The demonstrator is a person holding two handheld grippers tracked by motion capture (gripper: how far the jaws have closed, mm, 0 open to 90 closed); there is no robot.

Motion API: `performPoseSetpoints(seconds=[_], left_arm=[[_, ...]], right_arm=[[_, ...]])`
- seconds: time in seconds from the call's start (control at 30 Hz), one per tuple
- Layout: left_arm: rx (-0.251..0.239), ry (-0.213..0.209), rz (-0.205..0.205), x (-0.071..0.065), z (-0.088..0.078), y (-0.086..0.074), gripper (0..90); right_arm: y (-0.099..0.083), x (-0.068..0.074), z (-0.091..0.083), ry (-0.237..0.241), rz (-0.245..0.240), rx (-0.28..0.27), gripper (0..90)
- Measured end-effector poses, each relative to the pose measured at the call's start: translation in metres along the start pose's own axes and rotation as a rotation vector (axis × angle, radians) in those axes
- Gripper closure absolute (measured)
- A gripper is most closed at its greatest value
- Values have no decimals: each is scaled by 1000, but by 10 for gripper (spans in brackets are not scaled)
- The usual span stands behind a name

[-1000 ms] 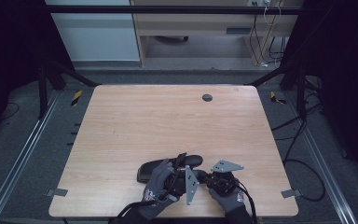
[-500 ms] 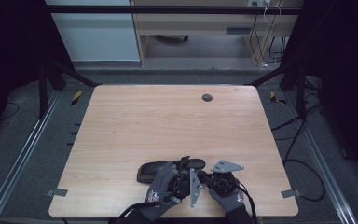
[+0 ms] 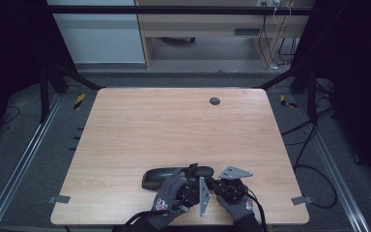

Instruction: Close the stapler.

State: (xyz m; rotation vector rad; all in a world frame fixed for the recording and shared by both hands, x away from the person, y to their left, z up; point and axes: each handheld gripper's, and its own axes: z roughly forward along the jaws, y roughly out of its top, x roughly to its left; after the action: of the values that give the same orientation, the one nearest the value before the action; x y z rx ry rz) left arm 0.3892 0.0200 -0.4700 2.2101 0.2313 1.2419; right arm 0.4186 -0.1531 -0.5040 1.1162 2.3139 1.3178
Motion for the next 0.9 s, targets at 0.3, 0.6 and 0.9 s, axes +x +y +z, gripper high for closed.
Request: performPoseSetpoints(seconds=[0.3, 0.6, 0.9], left_arm=[[-5, -15, -21, 1, 0, 1, 469], [-90, -84, -30, -1, -5, 10, 373], [-150, -127, -108, 7, -16, 20, 363]], right_arm=[[0, -1, -2, 1, 1, -10, 885], [-2, -12, -16, -47, 31, -48, 807], [-5, -23, -24, -79, 56, -62, 793]])
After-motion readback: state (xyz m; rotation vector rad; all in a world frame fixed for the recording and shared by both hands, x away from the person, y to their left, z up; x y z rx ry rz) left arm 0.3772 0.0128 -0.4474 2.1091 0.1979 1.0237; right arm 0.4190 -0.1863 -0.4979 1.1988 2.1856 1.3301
